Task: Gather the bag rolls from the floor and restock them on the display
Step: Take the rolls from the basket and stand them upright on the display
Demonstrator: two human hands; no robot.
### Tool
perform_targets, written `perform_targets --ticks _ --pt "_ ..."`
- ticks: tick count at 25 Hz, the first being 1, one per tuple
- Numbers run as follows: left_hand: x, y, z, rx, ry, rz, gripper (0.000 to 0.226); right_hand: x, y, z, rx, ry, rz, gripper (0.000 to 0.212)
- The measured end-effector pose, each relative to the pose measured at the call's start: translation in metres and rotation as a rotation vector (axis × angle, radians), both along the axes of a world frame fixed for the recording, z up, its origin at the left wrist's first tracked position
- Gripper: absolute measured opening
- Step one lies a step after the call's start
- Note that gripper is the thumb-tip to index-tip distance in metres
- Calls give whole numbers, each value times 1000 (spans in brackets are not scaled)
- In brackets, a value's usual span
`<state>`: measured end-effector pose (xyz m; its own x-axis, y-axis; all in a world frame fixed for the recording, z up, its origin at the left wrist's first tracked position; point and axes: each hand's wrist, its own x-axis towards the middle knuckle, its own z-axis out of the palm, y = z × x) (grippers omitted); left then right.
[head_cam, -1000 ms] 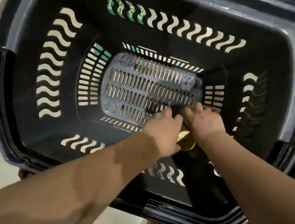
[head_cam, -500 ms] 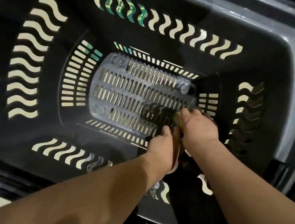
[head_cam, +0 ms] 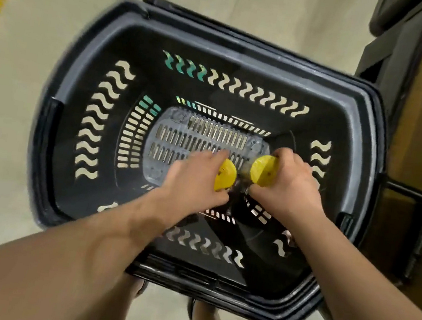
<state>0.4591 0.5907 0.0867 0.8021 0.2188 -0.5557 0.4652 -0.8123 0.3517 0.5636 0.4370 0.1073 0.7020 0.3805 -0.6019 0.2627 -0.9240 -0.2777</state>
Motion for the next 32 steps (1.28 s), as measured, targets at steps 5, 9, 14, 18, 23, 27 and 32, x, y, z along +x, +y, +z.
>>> perform_targets --ticks 5,9,14,18,23,27,32 --pt "5 61 164 44 -252 31 77 1 21 146 335 -25 -77 74" --pt "6 99 331 33 -547 16 78 8 33 315 574 -98 -45 75" --pt "13 116 526 -297 -924 48 70 -1 33 519 862 -299 -195 75" --pt "20 96 664 -640 -1048 117 49 -25 4 652 1082 -439 -315 76" --pt "42 54 737 -849 -1082 -6 40 -50 -40 725 1204 -590 -448 63" --pt "52 -4 765 -1014 -1001 -176 44 -81 -96 760 1198 -708 -578 61" --pt "41 -96 792 -1128 -946 -339 55 -133 -185 784 1132 -842 -710 61"
